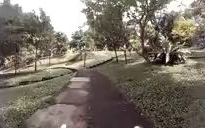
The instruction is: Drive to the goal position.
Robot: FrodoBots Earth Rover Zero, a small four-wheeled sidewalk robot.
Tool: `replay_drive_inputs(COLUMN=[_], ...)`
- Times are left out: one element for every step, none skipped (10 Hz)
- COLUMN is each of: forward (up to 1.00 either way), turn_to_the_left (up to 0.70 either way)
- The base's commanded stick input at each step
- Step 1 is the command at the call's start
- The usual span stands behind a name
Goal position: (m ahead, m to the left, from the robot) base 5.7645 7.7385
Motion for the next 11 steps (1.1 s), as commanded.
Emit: replay_drive_inputs(forward=[0.50, 0.50, 0.50, 0.50, 0.50, 0.50, 0.50, 0.50, 0.50, 0.50, 0.50], turn_to_the_left=[0.00, 0.00, 0.00, 0.00, 0.00, 0.00, 0.00, 0.08, 0.37, 0.46, 0.00])
